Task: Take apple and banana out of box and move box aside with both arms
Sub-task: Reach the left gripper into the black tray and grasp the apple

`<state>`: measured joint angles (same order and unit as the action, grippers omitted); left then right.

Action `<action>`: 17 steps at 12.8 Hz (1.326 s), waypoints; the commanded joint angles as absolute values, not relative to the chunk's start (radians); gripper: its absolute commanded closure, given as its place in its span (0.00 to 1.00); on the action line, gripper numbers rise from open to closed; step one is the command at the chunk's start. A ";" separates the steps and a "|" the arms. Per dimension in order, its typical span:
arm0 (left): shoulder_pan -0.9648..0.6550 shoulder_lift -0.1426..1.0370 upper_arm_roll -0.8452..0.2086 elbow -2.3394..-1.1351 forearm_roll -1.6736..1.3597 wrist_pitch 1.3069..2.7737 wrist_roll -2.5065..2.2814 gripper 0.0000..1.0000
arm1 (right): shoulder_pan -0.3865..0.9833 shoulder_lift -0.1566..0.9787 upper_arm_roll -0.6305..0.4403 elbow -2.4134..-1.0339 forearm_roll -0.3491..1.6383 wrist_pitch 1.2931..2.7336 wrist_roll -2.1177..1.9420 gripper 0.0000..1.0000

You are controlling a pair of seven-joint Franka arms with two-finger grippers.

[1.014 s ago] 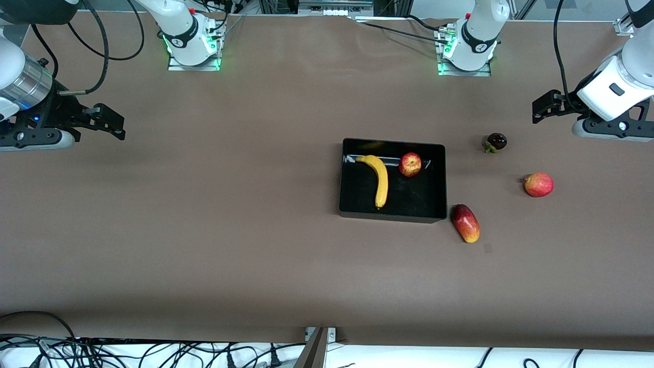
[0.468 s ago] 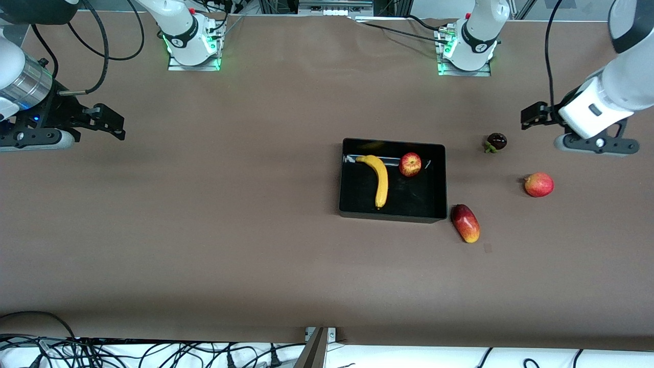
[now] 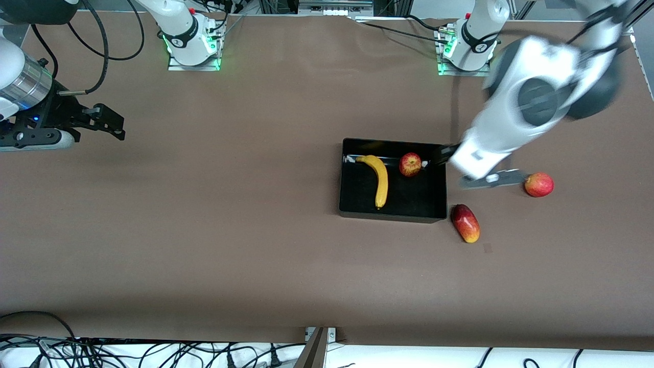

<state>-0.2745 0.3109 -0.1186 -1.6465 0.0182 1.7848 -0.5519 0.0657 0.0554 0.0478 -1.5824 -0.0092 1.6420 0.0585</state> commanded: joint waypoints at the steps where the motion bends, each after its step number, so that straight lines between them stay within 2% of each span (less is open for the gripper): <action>1: -0.308 0.399 -0.107 -1.649 0.017 1.845 -0.643 0.00 | 0.052 0.055 0.057 -1.572 -0.002 1.641 0.058 0.00; 3: -0.318 0.394 -0.106 -1.785 0.018 1.960 -0.649 0.00 | 0.054 0.055 0.057 -1.572 -0.002 1.641 0.060 0.00; 6: -0.330 0.396 -0.107 -1.984 0.061 2.219 -0.638 0.00 | 0.052 0.055 0.057 -1.572 -0.002 1.641 0.060 0.00; 14: -0.365 0.453 -0.113 -2.063 0.064 2.351 -0.640 0.00 | 0.052 0.055 0.057 -1.572 -0.002 1.643 0.058 0.00; 17: -0.362 0.451 -0.114 -2.071 0.064 2.342 -0.643 0.57 | 0.052 0.057 0.057 -1.572 -0.002 1.643 0.058 0.00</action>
<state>-0.3582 0.4604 -0.1189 -2.0568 0.0407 2.3342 -0.6382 0.0656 0.0554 0.0477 -1.5823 -0.0092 1.6426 0.0586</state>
